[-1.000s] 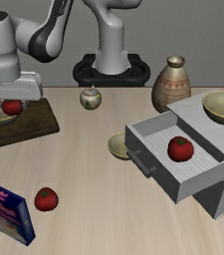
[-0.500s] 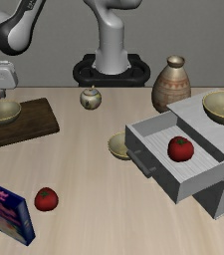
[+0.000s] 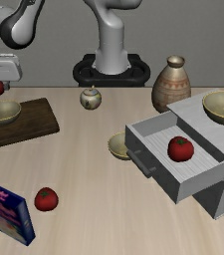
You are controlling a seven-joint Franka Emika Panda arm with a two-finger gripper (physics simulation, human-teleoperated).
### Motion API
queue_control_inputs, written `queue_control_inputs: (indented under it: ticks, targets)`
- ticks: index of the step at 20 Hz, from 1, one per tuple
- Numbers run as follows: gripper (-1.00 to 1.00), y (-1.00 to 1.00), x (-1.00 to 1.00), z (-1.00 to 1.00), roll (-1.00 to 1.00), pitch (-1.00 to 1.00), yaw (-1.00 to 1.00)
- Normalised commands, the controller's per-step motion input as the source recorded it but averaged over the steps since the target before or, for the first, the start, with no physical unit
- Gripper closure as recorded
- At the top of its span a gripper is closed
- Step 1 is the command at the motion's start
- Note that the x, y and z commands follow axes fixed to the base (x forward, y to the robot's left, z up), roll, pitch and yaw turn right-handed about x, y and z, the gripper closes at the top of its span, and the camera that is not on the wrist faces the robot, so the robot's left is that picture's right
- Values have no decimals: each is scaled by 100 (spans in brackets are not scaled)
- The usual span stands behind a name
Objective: Pick the tomato next to the cutting board and place it on the porcelain bowl on the cutting board
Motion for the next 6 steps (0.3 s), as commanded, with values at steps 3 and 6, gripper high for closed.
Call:
queue_control_inputs:
  ticks: [3,6]
  targets:
    - [-100,0,0,0,0,0,0]
    - [-100,0,0,0,0,0,0]
